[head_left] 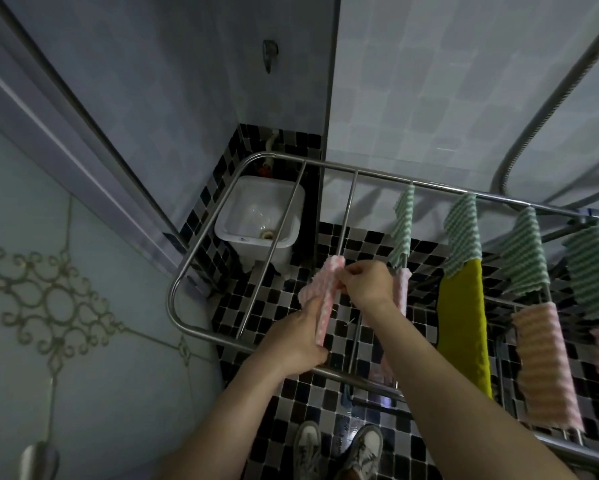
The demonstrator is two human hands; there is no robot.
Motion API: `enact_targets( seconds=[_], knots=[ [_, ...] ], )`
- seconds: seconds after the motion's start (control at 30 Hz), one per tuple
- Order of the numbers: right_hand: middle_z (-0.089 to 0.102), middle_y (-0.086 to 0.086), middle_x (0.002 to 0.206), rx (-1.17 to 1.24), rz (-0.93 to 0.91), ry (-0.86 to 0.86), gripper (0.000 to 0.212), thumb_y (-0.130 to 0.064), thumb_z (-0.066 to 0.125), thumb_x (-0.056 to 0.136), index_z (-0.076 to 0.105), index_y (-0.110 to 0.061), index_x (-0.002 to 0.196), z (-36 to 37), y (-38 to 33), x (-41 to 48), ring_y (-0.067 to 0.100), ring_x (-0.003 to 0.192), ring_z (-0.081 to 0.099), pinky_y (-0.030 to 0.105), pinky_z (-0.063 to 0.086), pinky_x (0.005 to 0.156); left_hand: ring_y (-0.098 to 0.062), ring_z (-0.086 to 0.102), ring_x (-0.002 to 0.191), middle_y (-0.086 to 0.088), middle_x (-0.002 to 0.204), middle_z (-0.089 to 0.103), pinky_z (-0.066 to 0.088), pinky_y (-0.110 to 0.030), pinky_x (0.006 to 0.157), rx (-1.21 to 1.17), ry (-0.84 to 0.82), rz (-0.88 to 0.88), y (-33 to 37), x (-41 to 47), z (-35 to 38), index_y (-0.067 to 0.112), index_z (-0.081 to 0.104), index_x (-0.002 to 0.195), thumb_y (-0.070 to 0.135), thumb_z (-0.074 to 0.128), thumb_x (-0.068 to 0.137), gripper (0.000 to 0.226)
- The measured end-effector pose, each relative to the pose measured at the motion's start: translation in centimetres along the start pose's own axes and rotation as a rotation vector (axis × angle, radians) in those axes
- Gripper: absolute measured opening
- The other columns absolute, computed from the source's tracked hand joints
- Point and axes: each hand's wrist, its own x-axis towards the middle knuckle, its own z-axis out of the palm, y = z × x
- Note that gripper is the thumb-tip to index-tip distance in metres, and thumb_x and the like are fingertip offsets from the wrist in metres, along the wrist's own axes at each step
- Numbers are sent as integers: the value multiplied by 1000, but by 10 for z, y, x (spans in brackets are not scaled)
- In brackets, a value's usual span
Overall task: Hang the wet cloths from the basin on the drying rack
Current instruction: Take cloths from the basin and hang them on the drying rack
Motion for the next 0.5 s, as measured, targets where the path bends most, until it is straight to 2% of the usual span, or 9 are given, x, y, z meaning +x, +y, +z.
enact_targets(
  seconds=[0.1, 0.17, 0.23, 0.3, 0.37, 0.43, 0.5],
  knots=[
    [72, 4, 72, 52, 21, 50, 24, -31, 66, 91, 68, -22, 69, 3, 2, 4, 20, 66, 69, 40, 60, 68, -12, 62, 92, 1, 118, 62, 51, -24, 74, 58, 51, -6, 0, -2, 6, 33, 16, 147, 24, 68, 85, 81],
    [72, 2, 75, 48, 26, 60, 20, -33, 65, 92, 72, -17, 83, 2, 3, 6, 18, 65, 68, 34, 58, 64, -12, 65, 92, 3, 115, 65, 54, -27, 74, 132, 129, 19, 0, -3, 11, 28, 25, 142, 30, 69, 84, 72],
    [73, 1, 80, 44, 26, 60, 20, -32, 64, 93, 73, -14, 92, 2, 6, 8, 16, 69, 68, 29, 55, 63, -14, 67, 90, 3, 114, 67, 53, -28, 74, 177, 169, 9, 1, -5, 14, 27, 27, 141, 28, 70, 83, 73],
    [73, 3, 83, 51, 22, 56, 19, -29, 64, 93, 73, -12, 94, 1, 11, 9, 16, 71, 69, 27, 54, 65, -13, 66, 83, 4, 105, 69, 53, -30, 75, 195, 192, 6, 2, -7, 15, 30, 22, 143, 29, 71, 82, 78],
    [74, 4, 84, 70, 33, 67, 17, -25, 64, 93, 73, -11, 94, 1, 14, 11, 16, 73, 69, 30, 57, 68, -6, 61, 68, 3, 95, 70, 51, -23, 65, 175, 221, 12, 3, -11, 12, 32, 19, 145, 33, 69, 85, 78],
    [73, 4, 83, 84, 57, 73, 15, -22, 63, 93, 73, -11, 93, 2, 13, 13, 19, 72, 69, 36, 58, 71, -1, 52, 53, 4, 81, 68, 40, -13, 51, 100, 247, 8, 2, -13, 7, 28, 31, 142, 34, 65, 89, 64],
    [73, 5, 79, 87, 67, 80, 14, -22, 63, 93, 72, -12, 88, 3, 12, 14, 19, 63, 65, 35, 55, 63, 2, 55, 52, 11, 69, 60, 39, -11, 48, 59, 233, -4, 0, -14, 4, 27, 42, 136, 31, 66, 89, 53]
  ],
)
